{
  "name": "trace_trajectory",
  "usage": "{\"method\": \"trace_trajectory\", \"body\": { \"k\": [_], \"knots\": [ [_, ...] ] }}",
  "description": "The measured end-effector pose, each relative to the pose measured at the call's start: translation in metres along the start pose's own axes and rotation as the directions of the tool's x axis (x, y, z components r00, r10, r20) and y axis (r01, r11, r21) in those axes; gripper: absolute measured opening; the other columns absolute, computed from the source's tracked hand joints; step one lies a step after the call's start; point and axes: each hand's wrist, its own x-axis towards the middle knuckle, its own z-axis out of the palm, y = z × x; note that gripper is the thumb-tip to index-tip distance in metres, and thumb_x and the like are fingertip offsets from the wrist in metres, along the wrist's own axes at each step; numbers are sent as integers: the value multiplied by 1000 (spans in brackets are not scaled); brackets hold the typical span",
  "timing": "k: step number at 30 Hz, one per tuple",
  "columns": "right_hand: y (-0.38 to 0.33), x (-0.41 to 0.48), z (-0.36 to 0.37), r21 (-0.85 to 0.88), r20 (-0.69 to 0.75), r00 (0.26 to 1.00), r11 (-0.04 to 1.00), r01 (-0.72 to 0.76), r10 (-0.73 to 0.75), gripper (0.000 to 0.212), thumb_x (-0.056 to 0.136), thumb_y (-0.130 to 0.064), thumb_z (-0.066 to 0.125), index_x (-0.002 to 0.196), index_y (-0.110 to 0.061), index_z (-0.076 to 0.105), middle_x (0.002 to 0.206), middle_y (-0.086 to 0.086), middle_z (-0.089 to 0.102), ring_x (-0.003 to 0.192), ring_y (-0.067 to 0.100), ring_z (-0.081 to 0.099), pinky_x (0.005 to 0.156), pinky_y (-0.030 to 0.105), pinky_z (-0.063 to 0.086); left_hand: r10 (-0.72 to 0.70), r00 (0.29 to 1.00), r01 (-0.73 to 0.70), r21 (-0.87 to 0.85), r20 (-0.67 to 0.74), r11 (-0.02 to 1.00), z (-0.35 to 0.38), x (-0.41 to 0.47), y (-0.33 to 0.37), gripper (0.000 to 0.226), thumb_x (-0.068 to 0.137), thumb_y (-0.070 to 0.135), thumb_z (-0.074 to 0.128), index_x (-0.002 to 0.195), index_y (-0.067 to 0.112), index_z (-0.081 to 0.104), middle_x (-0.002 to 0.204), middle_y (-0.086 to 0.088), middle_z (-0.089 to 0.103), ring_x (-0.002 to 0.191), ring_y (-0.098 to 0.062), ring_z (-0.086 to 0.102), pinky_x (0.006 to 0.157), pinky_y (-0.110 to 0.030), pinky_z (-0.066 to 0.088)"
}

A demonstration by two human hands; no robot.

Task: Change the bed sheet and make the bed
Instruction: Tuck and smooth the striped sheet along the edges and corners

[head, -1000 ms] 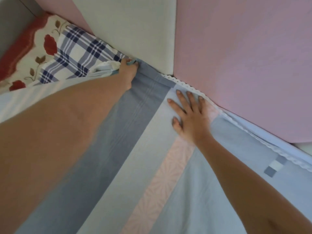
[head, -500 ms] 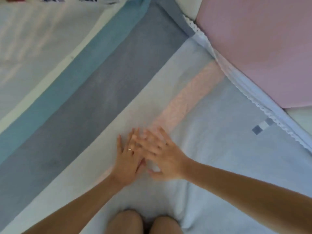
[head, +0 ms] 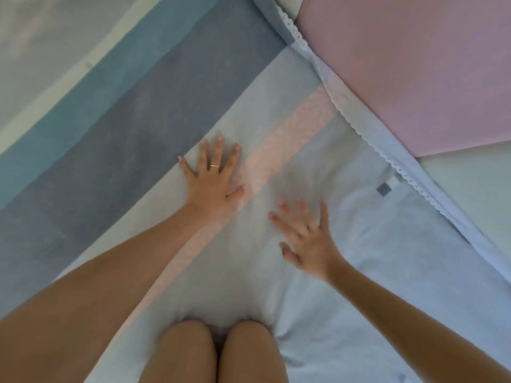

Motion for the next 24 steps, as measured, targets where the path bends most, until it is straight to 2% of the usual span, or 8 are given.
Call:
{"method": "trace_trajectory", "body": {
  "k": [2,4,7,10,12,17,20,24],
  "knots": [
    [-29,-45,11,2,156,918,929,369,-365,69,86,-50,45,150,-36,22,158,-6,19,145,30,16,105,72,13,175,983,-177,-39,-47,983,4,-18,23,89,79,63,37,152,23,7,159,-11,4,144,-40,6,95,-81,15],
    [-2,-74,15,-79,229,884,898,433,-407,75,83,-60,45,150,-38,20,160,-8,14,146,29,14,103,73,15,422,904,-423,4,-68,906,21,-41,40,91,70,65,39,149,25,20,156,-10,14,142,-36,15,92,-81,19],
    [83,-95,-1,-204,179,977,976,-80,117,86,79,-67,43,152,-36,10,161,-10,0,145,28,16,102,74,16,702,712,-696,146,13,703,42,-70,63,96,62,71,45,147,31,24,157,-4,15,143,-34,12,97,-79,10],
    [139,-103,-31,-239,102,740,738,-631,665,76,85,-62,36,150,-26,22,155,5,27,134,38,35,98,76,14,799,594,-794,221,90,566,52,-59,65,106,56,77,60,146,37,24,160,4,5,145,-35,2,97,-77,1],
    [146,-97,-42,-212,56,584,581,-785,810,67,89,-53,34,145,-15,34,142,15,43,128,40,42,100,76,16,743,668,-732,225,47,643,42,-27,68,110,56,78,61,148,42,13,159,8,-11,146,-36,-4,97,-77,-1],
    [80,-95,-21,-90,55,953,952,-294,299,64,86,-46,41,146,-24,29,152,6,29,139,32,26,107,67,18,510,853,-521,260,111,813,-20,76,88,95,68,85,41,132,57,-25,144,17,-39,139,-35,-30,94,-81,2],
    [38,-94,3,-47,220,961,982,184,-170,63,86,-54,41,146,-35,30,155,-5,28,143,26,23,109,62,16,515,843,-538,284,158,794,-36,94,96,96,71,83,40,136,55,-25,143,13,-42,138,-34,-32,93,-82,3],
    [70,-44,7,-215,118,941,933,-288,318,71,85,-60,50,147,-33,31,155,-6,29,142,29,26,112,61,15,542,833,-526,143,-113,838,-35,83,74,81,84,52,49,151,32,7,160,-6,1,146,-27,1,97,-80,12]
  ]
}}
